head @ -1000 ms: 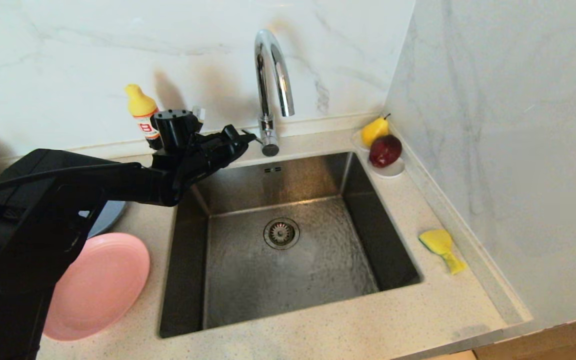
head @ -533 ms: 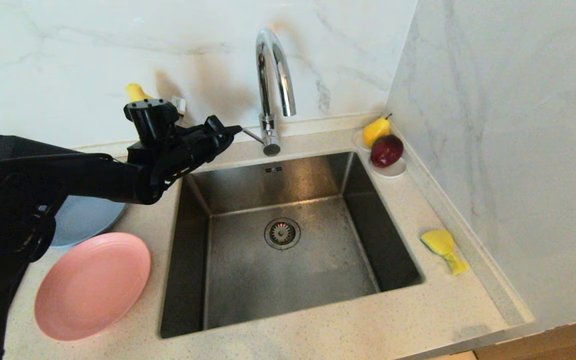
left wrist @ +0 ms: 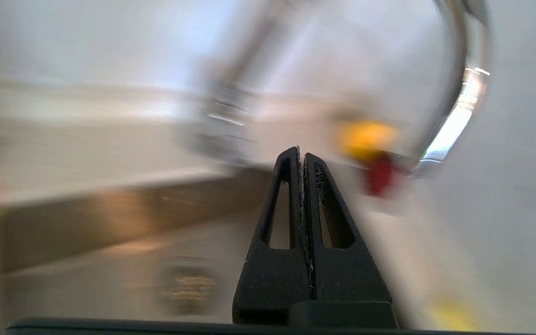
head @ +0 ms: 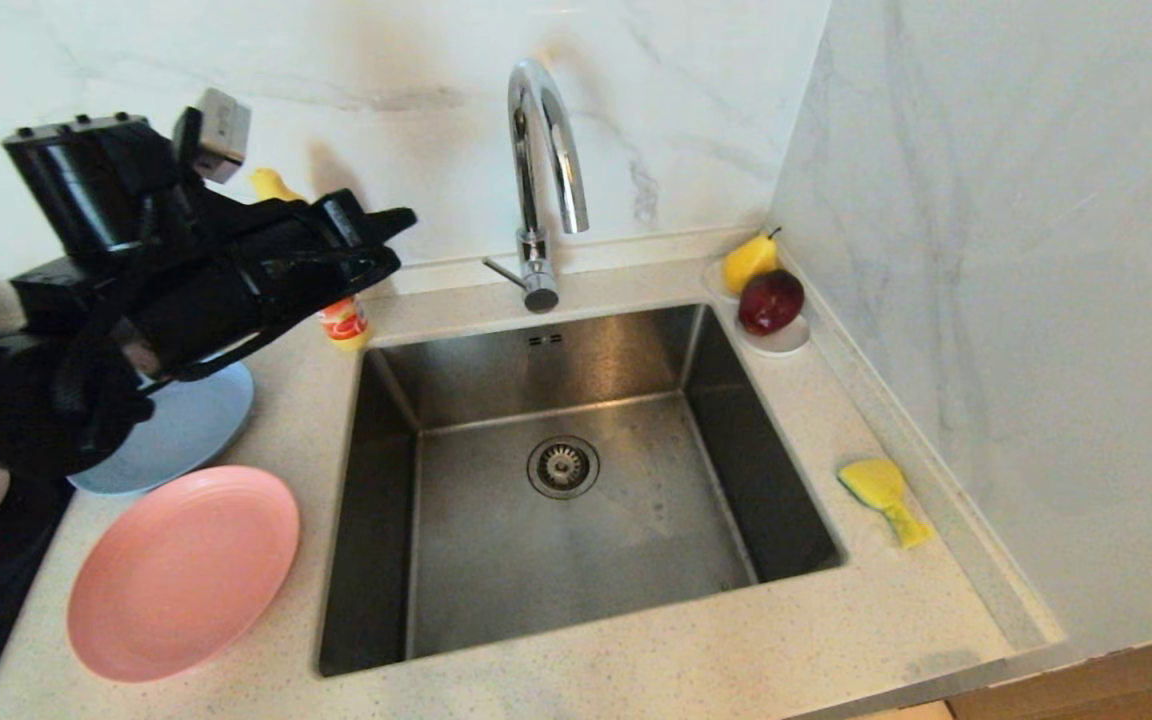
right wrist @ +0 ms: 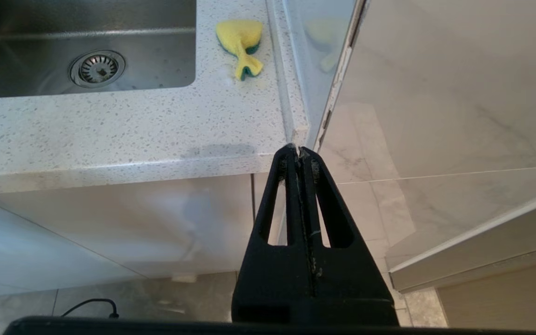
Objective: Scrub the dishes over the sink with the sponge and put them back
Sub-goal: Place the plate on the plate
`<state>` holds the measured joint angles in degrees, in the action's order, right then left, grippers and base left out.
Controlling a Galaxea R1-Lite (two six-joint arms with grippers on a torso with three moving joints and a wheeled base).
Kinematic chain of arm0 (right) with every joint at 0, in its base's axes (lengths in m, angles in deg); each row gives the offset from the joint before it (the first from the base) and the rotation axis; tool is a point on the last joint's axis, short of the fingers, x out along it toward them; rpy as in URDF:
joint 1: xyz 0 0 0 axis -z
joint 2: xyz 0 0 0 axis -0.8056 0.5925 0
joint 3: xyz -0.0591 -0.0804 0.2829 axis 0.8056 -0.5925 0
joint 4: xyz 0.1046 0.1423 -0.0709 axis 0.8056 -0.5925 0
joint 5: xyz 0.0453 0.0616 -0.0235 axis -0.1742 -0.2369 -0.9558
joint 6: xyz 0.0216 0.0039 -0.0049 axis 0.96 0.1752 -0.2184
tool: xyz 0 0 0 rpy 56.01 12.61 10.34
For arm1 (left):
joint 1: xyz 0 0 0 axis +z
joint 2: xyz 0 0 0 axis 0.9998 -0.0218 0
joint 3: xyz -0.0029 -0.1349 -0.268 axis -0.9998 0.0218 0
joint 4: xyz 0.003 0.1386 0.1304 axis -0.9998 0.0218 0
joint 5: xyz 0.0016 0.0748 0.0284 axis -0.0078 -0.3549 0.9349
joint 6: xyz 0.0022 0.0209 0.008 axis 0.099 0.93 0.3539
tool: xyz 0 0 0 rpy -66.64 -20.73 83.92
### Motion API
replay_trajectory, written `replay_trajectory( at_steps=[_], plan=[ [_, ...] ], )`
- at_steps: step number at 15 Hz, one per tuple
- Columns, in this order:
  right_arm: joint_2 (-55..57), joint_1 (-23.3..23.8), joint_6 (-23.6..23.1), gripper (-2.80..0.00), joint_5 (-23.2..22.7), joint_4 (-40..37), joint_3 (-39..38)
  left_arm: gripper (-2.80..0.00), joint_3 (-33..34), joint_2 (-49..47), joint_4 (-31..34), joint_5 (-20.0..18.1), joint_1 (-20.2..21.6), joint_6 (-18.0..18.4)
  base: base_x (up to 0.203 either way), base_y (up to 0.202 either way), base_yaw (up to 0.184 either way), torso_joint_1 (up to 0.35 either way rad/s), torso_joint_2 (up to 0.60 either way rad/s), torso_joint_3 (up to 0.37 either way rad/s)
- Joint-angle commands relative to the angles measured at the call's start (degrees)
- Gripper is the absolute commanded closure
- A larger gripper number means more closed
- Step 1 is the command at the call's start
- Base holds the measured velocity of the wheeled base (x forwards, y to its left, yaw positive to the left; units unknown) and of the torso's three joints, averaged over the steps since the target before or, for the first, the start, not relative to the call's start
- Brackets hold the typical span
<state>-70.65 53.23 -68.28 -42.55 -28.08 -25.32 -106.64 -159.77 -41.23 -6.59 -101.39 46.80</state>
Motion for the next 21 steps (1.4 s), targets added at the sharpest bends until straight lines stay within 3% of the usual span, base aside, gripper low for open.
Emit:
replay_trajectory(
  at_steps=[1, 3, 6, 7, 8, 10, 13, 16, 18, 19, 21],
  plan=[
    [0.0, 0.0, -0.1, 0.00, 0.0, 0.0, 0.0, 0.00, 4.7, 14.4, 4.1, 12.8, 0.1, 8.5, 0.000, 0.000, 0.000, 0.000, 0.00, 0.000],
    [0.0, 0.0, -0.1, 0.00, 0.0, 0.0, 0.0, 0.00, 6.1, 23.3, 12.0, 21.9, 0.1, 11.6, 0.000, 0.000, 0.000, 0.000, 0.00, 0.000],
    [0.0, 0.0, -0.1, 0.00, 0.0, 0.0, 0.0, 0.00, 6.5, 37.3, 26.7, 29.2, 0.5, 18.6, 0.000, 0.000, 0.000, 0.000, 0.00, 0.000],
    [0.0, 0.0, -0.1, 0.00, 0.0, 0.0, 0.0, 0.00, 6.2, 40.4, 30.5, 35.2, 0.7, 22.0, 0.000, 0.000, 0.000, 0.000, 0.00, 0.000],
    [0.0, 0.0, -0.1, 0.00, 0.0, 0.0, 0.0, 0.00, 5.1, 41.5, 32.3, 41.3, 0.9, 25.1, 0.000, 0.000, 0.000, 0.000, 0.00, 0.000],
    [0.0, 0.0, -0.1, 0.00, 0.0, 0.0, 0.0, 0.00, 1.4, 38.1, 33.8, 44.3, 1.6, 26.8, 0.000, 0.000, 0.000, 0.000, 0.00, 0.000],
    [0.0, 0.0, -0.1, 0.00, 0.0, 0.0, 0.0, 0.00, -5.7, 27.6, 34.2, 45.1, 7.4, 27.4, 0.000, 0.000, 0.000, 0.000, 0.00, 0.000],
    [0.0, 0.0, -0.1, 0.00, 0.0, 0.0, 0.0, 0.00, -15.6, 16.0, 34.8, 43.5, 17.5, 27.6, 0.000, 0.000, 0.000, 0.000, 0.00, 0.000],
    [0.0, 0.0, -0.1, 0.00, 0.0, 0.0, 0.0, 0.00, -19.3, 10.6, 37.4, 38.1, 25.4, 27.1, 0.000, 0.000, 0.000, 0.000, 0.00, 0.000],
    [0.0, 0.0, -0.1, 0.00, 0.0, 0.0, 0.0, 0.00, -19.7, 8.6, 39.3, 33.4, 28.2, 26.0, 0.000, 0.000, 0.000, 0.000, 0.00, 0.000],
    [0.0, 0.0, -0.1, 0.00, 0.0, 0.0, 0.0, 0.00, -20.4, 5.2, 45.4, 24.0, 33.5, 21.1, 0.000, 0.000, 0.000, 0.000, 0.00, 0.000]
  ],
)
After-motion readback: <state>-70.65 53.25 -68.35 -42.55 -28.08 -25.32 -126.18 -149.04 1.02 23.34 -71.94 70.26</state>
